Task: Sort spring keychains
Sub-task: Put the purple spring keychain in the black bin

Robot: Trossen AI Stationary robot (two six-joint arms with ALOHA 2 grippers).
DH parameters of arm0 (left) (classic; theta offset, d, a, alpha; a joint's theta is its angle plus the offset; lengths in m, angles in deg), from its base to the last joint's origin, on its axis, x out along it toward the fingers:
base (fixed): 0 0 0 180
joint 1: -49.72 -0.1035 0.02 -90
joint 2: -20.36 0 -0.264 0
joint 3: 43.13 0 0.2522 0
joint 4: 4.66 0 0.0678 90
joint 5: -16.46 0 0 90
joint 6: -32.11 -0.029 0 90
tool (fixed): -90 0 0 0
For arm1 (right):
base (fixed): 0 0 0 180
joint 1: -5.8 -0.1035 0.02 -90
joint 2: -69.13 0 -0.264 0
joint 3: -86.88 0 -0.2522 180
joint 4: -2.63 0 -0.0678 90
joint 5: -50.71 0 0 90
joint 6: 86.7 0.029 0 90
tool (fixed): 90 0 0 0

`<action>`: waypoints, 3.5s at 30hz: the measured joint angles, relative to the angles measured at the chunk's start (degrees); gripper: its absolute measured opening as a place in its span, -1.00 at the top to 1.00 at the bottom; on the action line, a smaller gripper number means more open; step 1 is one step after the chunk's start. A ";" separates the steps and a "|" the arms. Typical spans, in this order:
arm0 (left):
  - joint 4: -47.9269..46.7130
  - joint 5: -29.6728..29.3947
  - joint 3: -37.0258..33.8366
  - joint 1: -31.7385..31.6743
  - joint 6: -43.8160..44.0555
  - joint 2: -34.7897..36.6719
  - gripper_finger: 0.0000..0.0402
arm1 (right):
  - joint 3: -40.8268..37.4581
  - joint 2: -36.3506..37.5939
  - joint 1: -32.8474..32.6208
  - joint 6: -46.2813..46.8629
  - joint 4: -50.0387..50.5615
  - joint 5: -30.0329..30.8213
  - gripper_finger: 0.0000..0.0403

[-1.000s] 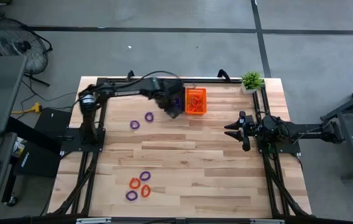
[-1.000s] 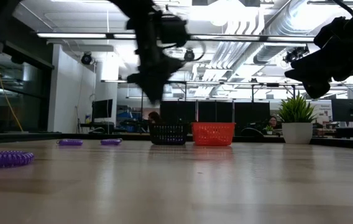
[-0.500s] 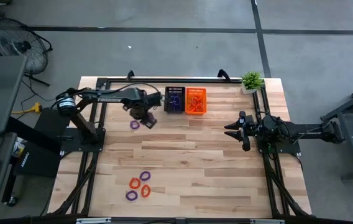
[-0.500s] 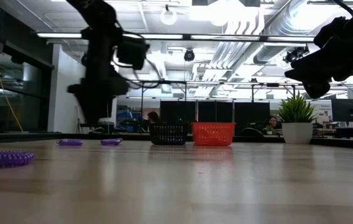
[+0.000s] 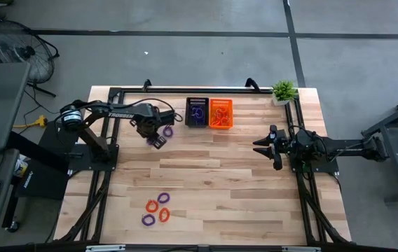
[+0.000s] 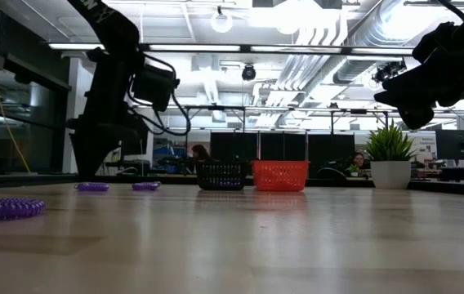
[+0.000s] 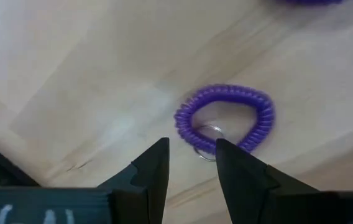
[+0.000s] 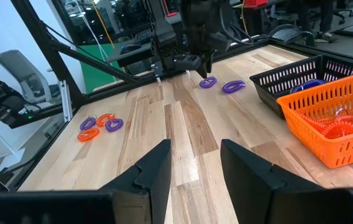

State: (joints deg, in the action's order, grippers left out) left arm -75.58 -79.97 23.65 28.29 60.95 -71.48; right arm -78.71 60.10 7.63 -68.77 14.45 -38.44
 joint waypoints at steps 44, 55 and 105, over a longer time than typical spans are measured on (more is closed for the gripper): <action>5.87 3.09 -0.64 -2.95 0.30 -5.14 0.37 | -0.02 0.00 0.00 -0.01 0.00 0.02 0.34; 6.18 4.52 -0.69 -2.95 1.18 -5.22 0.61 | -0.02 0.00 0.01 0.00 0.00 0.02 0.34; -0.38 3.33 51.56 -4.72 -7.80 -24.99 0.96 | -0.02 0.04 0.00 -0.02 -0.02 0.02 0.34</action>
State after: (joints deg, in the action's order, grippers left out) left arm -75.96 -76.64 75.21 23.56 53.15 -96.46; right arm -78.73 60.14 7.63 -68.79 14.43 -38.43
